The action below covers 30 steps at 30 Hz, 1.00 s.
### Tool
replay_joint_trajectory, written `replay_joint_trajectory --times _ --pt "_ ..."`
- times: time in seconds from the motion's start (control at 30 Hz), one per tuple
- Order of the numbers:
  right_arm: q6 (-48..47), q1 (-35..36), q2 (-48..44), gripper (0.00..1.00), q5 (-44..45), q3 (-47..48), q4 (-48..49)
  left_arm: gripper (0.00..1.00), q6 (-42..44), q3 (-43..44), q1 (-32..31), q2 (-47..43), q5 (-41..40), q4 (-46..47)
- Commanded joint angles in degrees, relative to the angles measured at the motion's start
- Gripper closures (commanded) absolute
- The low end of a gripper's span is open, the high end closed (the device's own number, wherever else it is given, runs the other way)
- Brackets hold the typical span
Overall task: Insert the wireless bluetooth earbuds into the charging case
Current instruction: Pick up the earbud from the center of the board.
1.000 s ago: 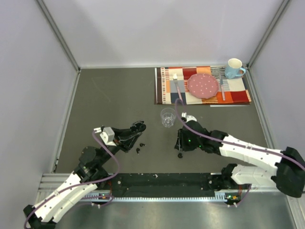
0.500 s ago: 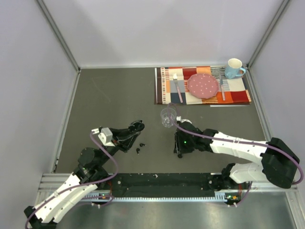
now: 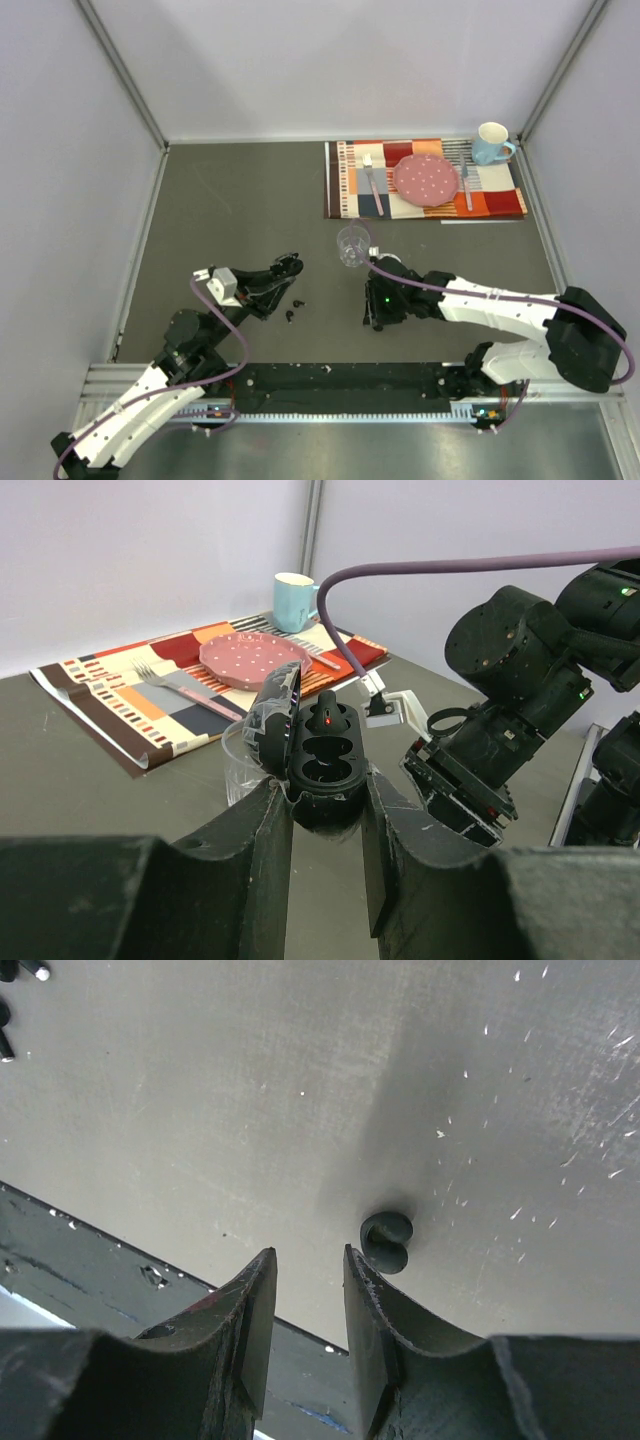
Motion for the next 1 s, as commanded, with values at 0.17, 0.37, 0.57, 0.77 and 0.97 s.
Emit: replay_joint_trajectory --times 0.17,0.37,0.57,0.77,0.97 --pt "0.40 0.72 2.55 0.67 0.93 1.36 -1.55 1.00 0.37 -0.25 0.00 -0.63 -0.73 1.92" --pt "-0.12 0.72 2.37 0.67 2.42 1.27 -2.87 1.00 0.36 -0.34 0.00 -0.63 -0.81 1.92" --pt "-0.47 0.72 2.72 0.69 3.48 1.35 -3.92 1.00 0.36 -0.43 -0.09 -0.63 -0.81 1.92" --pt "-1.09 0.72 2.81 0.71 5.14 1.62 -4.98 1.00 0.36 -0.51 0.00 -0.72 -0.81 2.01" --pt "-1.44 0.72 2.64 0.73 5.67 1.71 -5.85 1.00 0.19 -0.69 -0.09 -0.63 -0.90 2.18"
